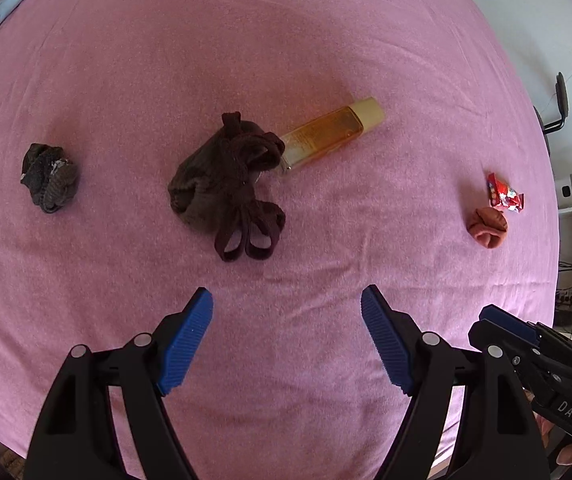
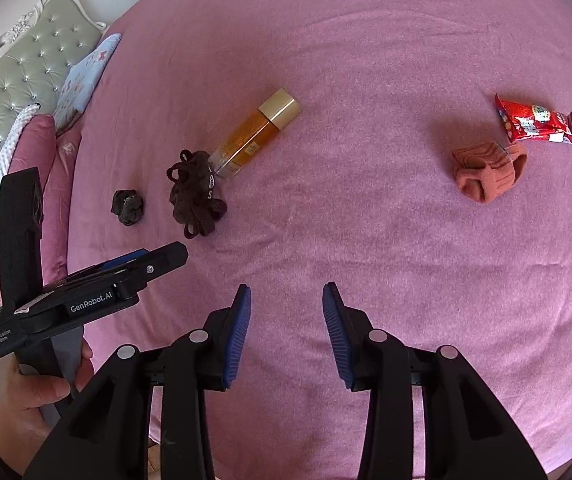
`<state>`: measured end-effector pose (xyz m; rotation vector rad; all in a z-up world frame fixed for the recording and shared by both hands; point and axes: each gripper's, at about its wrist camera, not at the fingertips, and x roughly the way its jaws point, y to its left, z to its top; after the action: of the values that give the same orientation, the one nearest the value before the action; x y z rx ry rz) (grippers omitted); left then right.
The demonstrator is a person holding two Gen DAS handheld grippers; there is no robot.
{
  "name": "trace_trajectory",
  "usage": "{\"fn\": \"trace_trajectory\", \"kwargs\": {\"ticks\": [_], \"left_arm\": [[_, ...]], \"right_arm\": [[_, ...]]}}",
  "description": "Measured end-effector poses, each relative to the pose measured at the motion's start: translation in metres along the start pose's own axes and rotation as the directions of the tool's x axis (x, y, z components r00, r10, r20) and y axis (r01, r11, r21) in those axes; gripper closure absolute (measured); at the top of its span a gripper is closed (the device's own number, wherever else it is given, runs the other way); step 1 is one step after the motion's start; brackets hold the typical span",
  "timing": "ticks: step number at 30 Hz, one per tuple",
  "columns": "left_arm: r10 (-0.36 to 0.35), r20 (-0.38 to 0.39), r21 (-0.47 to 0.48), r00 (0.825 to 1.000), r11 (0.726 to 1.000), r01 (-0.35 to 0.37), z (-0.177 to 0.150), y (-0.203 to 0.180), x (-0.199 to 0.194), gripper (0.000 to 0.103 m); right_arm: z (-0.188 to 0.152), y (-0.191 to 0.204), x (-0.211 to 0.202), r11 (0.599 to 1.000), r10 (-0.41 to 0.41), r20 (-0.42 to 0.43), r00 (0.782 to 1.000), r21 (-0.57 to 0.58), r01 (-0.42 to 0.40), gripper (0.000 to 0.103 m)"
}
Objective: Collect trash
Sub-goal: 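Grasp the dark brown sock with the left tool while the right tool grasps the perfume bottle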
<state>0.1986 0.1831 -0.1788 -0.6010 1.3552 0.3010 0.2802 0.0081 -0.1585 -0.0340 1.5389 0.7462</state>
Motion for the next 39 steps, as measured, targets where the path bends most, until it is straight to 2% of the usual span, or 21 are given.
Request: {"fn": "trace_trajectory", "kwargs": {"ticks": [7, 9, 12, 14, 17, 27, 32, 34, 39], "left_arm": [[0.013, -0.012, -0.033, 1.000, 0.999, -0.013, 0.037, 0.011, 0.031, 0.027], [0.030, -0.022, -0.029, 0.999, 0.999, -0.031, 0.042, 0.013, 0.040, 0.032], [0.034, -0.056, -0.030, 0.998, 0.999, -0.035, 0.045, 0.016, 0.055, 0.052], [0.025, -0.076, -0.031, 0.997, 0.999, -0.028, 0.045, 0.018, 0.061, 0.072], [-0.003, -0.087, -0.047, 0.996, 0.999, -0.001, 0.046, 0.023, 0.064, 0.085], [-0.134, -0.050, -0.100, 0.990, 0.987, 0.129, 0.048, 0.047, 0.044, 0.088], [-0.166, -0.044, -0.102, 0.985, 0.982, 0.161, 0.052, 0.060, 0.038, 0.088], [-0.175, -0.046, -0.104, 0.983, 0.980, 0.170, 0.052, 0.065, 0.036, 0.088], [-0.191, -0.048, -0.107, 0.980, 0.977, 0.185, 0.050, 0.082, 0.033, 0.088]], "right_arm": [[0.028, -0.001, 0.033, 1.000, 0.006, -0.040, 0.999, 0.002, -0.006, 0.065], [0.034, -0.002, 0.039, 1.000, 0.005, -0.045, 0.999, 0.008, -0.005, 0.065], [0.045, -0.002, 0.047, 1.000, 0.014, -0.048, 0.999, 0.027, -0.013, 0.065], [0.053, 0.000, 0.051, 1.000, 0.013, -0.049, 0.999, 0.029, -0.012, 0.065], [0.064, 0.005, 0.057, 0.999, 0.016, -0.051, 0.999, 0.031, -0.014, 0.065], [0.098, 0.028, 0.086, 0.998, 0.013, -0.053, 0.998, 0.068, -0.009, 0.065], [0.115, 0.034, 0.103, 0.986, -0.020, -0.054, 0.998, 0.166, 0.029, 0.064], [0.120, 0.036, 0.109, 0.974, -0.049, -0.054, 0.997, 0.218, 0.059, 0.060], [0.135, 0.038, 0.122, 0.941, -0.095, -0.069, 0.993, 0.319, 0.112, 0.058]]}}
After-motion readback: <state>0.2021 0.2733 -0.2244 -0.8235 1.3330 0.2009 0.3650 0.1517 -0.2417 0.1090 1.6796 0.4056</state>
